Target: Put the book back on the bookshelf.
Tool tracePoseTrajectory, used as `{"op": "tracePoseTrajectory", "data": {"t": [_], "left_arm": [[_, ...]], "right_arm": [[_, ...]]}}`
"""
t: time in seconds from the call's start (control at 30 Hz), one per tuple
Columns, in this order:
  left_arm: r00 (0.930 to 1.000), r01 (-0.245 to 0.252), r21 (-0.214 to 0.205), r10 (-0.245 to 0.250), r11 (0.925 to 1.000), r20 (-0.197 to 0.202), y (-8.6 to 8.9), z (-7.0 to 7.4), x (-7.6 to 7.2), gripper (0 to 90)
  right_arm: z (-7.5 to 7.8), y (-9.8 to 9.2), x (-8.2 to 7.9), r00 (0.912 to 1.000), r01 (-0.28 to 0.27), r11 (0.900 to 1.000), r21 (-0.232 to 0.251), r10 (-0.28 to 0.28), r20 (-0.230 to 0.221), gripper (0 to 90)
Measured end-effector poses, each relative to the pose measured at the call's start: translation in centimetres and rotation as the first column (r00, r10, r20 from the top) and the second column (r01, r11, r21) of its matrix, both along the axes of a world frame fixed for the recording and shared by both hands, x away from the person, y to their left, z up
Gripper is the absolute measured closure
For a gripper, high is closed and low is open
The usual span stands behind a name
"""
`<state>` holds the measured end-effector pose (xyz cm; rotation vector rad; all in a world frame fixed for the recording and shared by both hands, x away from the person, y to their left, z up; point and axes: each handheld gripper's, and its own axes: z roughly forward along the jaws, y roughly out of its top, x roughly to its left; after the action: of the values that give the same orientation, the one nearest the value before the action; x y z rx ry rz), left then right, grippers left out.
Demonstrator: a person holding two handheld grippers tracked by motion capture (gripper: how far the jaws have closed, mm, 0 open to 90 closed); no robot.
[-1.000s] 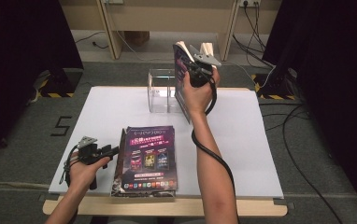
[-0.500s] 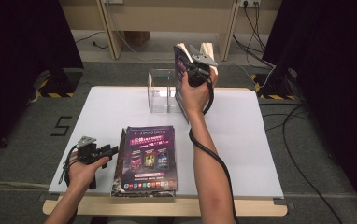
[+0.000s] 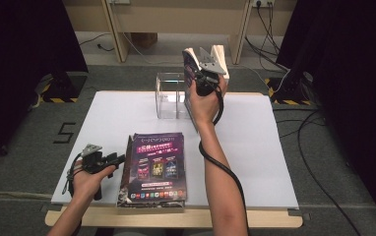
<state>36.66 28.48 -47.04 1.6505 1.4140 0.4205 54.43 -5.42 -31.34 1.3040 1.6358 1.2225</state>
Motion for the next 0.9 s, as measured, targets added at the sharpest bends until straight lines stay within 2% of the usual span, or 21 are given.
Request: {"op": "tracePoseTrajectory", "data": {"t": [0.1,0.13,0.37,0.53,0.9], "left_arm": [[1.0000,0.001,0.002,-0.001,1.0000,-0.001,0.0,0.0,0.0,57.5],[1.0000,0.001,0.002,-0.001,1.0000,-0.002,-0.1,0.0,0.0,57.5],[0.9999,0.011,-0.001,-0.011,0.9999,0.001,-0.2,0.1,-0.1,57.4],[1.0000,0.008,-0.004,-0.008,1.0000,0.001,-0.2,0.1,-0.1,57.4],[1.0000,0.005,-0.007,-0.005,1.0000,0.002,-0.1,0.2,0.0,57.4]], "right_arm": [[0.1,-0.1,-0.4,0.9999,-0.008,1.0000,0.003,0.008,-0.013,81.0],[0.2,-0.1,-0.9,0.9990,-0.023,0.9997,0.012,0.024,-0.037,80.0],[0.5,-0.5,-1.5,0.9949,-0.057,0.9979,0.030,0.059,-0.082,76.3],[0.3,-0.9,-1.2,0.9933,-0.059,0.9977,0.033,0.062,-0.098,75.5],[1.2,-1.0,-0.1,0.9900,-0.050,0.9982,0.033,0.054,-0.130,72.7]]}}
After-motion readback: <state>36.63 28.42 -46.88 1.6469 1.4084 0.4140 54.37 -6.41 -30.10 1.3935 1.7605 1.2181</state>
